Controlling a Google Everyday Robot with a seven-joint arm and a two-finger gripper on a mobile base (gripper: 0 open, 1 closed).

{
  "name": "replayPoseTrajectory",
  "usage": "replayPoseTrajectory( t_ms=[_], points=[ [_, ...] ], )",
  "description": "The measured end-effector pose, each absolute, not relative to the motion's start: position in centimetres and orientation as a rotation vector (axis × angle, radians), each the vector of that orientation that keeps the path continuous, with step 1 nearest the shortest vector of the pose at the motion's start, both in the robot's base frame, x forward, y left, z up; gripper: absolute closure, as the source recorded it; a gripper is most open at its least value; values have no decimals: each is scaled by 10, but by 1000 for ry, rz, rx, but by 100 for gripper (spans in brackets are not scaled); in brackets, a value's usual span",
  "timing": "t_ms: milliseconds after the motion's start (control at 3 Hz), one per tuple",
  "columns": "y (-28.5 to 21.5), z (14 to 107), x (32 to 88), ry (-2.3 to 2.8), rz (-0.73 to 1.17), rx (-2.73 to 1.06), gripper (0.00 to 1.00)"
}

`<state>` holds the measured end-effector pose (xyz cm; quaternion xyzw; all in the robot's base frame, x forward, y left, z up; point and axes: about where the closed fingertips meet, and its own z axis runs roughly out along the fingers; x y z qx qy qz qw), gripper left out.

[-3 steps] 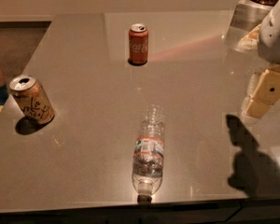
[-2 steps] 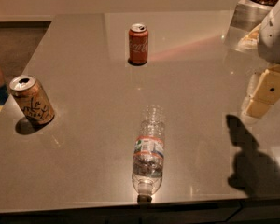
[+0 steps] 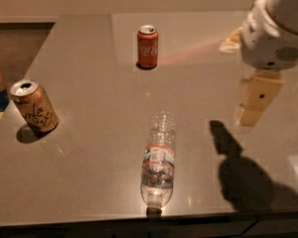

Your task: Pick water bottle

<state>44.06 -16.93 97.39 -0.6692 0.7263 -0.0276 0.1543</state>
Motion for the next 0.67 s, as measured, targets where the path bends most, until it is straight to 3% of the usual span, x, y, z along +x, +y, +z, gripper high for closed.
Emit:
replayPoseTrajectory(
  t_ms=[667],
  points=[
    [-80, 956, 428, 1754, -45, -2281, 0]
  ],
)
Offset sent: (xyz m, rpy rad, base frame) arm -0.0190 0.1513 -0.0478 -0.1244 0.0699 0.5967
